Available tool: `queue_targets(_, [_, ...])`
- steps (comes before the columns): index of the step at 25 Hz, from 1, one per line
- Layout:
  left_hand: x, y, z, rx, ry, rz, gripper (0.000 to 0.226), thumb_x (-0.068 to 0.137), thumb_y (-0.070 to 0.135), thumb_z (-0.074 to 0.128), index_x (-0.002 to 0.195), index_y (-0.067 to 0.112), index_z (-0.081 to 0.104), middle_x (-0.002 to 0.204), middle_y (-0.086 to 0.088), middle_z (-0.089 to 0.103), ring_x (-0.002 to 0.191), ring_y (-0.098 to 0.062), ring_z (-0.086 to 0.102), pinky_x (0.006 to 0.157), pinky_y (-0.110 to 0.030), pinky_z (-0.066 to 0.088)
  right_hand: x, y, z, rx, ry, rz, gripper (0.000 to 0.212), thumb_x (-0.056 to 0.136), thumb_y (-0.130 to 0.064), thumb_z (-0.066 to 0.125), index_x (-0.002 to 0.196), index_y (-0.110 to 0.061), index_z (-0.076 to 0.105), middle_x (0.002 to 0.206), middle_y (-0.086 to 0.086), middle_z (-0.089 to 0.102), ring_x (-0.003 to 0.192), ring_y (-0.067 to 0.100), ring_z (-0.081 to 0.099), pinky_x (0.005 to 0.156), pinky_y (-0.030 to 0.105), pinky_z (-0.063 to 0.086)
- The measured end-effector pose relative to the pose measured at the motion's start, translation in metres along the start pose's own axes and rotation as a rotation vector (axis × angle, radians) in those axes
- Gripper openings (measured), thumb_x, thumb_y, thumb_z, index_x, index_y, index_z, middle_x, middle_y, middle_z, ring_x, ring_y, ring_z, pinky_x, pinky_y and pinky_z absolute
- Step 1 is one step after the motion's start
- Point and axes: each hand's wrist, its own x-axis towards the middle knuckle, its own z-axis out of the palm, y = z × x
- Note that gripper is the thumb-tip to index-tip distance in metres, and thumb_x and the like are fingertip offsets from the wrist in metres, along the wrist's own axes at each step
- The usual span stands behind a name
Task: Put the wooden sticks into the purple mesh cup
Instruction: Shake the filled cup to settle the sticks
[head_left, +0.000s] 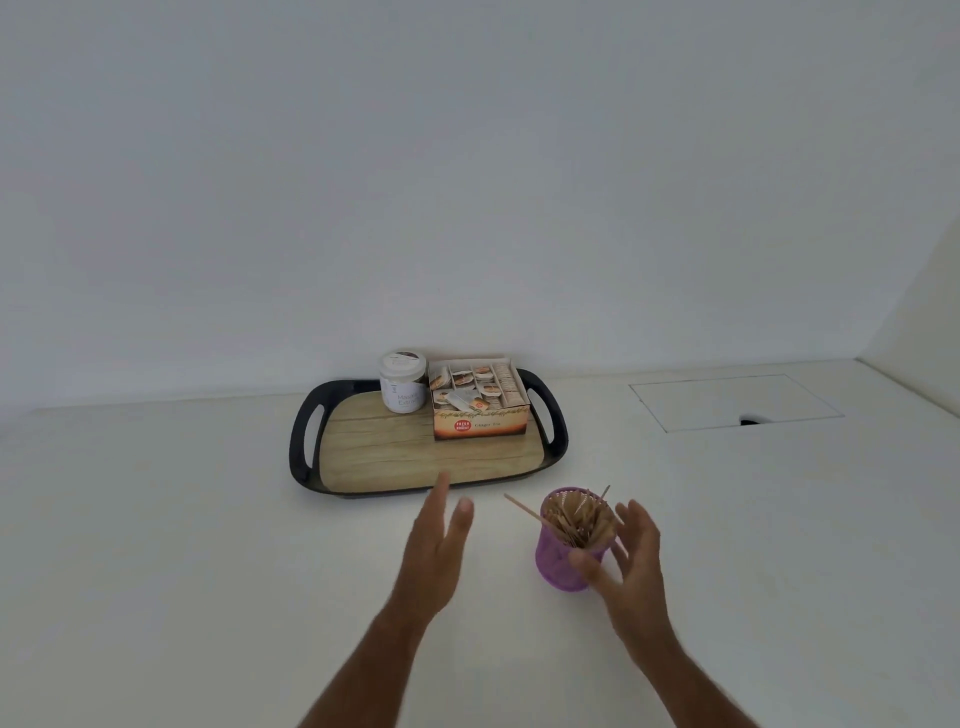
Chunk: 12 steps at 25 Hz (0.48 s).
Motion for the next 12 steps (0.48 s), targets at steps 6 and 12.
queue_targets(6, [-0.024, -0.101, -0.073, 0.934, 0.067, -0.063, 0.119, 0.067, 0.094, -0.008, 0.155, 0.023, 0.031, 0.162, -0.001, 0.028, 0.152, -0.020, 0.018, 0.123, -0.050, 0.013, 0.003, 0.004, 0.020, -0.153, 0.050, 0.076, 0.111, 0.041, -0.041, 0.091, 0.137, -0.024, 0.038, 0.120, -0.009, 0.058, 0.101, 0.006, 0.060, 0.075, 0.015, 0.047])
queue_targets(12, [-0.032, -0.106, -0.076, 1.028, 0.148, -0.152, 0.111, 0.066, 0.094, -0.004, 0.156, 0.033, 0.020, 0.166, -0.005, 0.016, 0.154, -0.023, 0.009, 0.119, -0.059, 0.004, 0.012, 0.010, 0.029, -0.131, 0.253, 0.124, 0.083, 0.043, -0.039, 0.094, 0.115, -0.030, 0.054, 0.105, -0.007, 0.068, 0.094, 0.018, 0.066, 0.080, 0.031, 0.052])
